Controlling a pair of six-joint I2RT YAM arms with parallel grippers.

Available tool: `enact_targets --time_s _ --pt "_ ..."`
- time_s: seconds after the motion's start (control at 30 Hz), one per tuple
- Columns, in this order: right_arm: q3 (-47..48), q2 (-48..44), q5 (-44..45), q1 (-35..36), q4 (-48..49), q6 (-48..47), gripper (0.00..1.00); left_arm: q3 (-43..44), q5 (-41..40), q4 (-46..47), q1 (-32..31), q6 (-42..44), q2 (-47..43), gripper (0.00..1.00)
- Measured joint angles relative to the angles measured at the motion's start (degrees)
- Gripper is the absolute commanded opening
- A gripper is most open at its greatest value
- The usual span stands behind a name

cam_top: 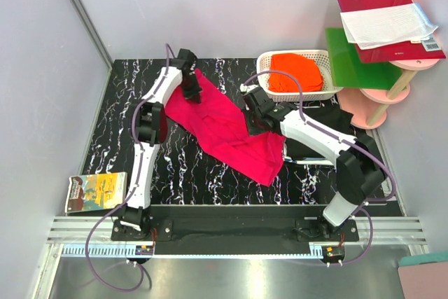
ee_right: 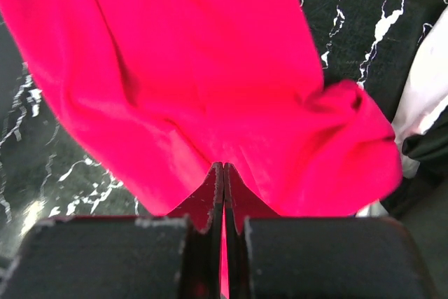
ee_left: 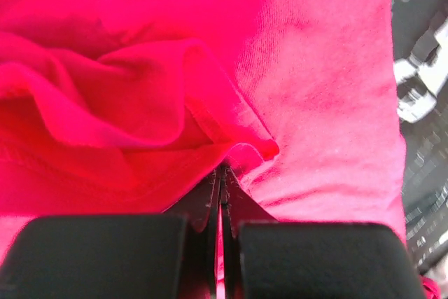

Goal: Fold and stack the t-shirts
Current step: Rotate the tshirt 90 degrees

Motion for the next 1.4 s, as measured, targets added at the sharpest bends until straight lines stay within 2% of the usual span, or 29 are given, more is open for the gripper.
enact_targets --time_s 0.07,0.17,0.2,0.23,0.3,0.37,0.4,0.5,0.6,0.7,0.8,0.9,1.13,1.4 --pt "-0.3 0.9 0.8 0.0 0.8 0.0 0.0 -4.3 0.6 3.2 -1.6 0.2 -2.1 0.0" --pt "-0.3 2.5 2.3 0.0 2.0 -0.1 0.0 -13.7 0.9 6.0 -1.5 0.7 -8.1 0.15" --pt "-0.3 3.3 2.8 0.0 2.6 -0.2 0.0 -16.0 0.9 6.1 -1.2 1.0 -10.3 0.33" --pt "0.0 4.3 3.2 0.0 2.9 -0.3 0.0 -18.7 0.9 6.4 -0.6 1.2 -12.9 0.38" --pt "1.9 7.4 3.9 0.0 3.0 -0.6 0.0 -23.3 0.7 7.0 0.7 1.8 -19.3 0.39" --pt "5.0 11.4 3.9 -0.1 3.3 -0.9 0.0 -27.0 0.6 8.0 1.8 2.2 -26.7 0.02" --pt "6.8 13.5 3.6 -0.1 3.9 -1.1 0.0 -29.3 0.5 9.0 2.1 2.4 -30.9 0.0" --pt "12.7 19.6 1.3 -0.2 5.1 -1.9 0.0 -36.9 -0.3 12.0 1.5 2.8 -43.3 0.0" --pt "21.8 26.8 -2.5 -0.2 6.3 -3.3 0.0 -48.6 -1.4 15.2 -0.6 2.2 -53.5 0.0" --pt "31.2 32.9 -6.0 -0.2 7.5 -4.7 0.0 -58.3 -1.4 17.5 -2.2 1.4 -56.3 0.0" --pt "40.1 38.1 -9.0 -0.2 8.3 -6.2 0.0 -68.2 -0.5 19.9 -3.5 0.6 -55.3 0.0" --pt "48.9 43.3 -12.0 -0.2 8.6 -7.4 0.0 -74.2 1.0 20.5 -6.4 -0.2 -53.4 0.0" --pt "68.2 56.7 -14.6 -0.2 4.5 -8.7 0.0 -74.3 5.2 27.0 -18.5 -3.4 -50.9 0.0" --pt "70.8 61.9 -14.7 -0.7 0.7 -7.3 0.0 -72.7 6.3 30.1 -25.8 -9.2 -45.9 0.0"
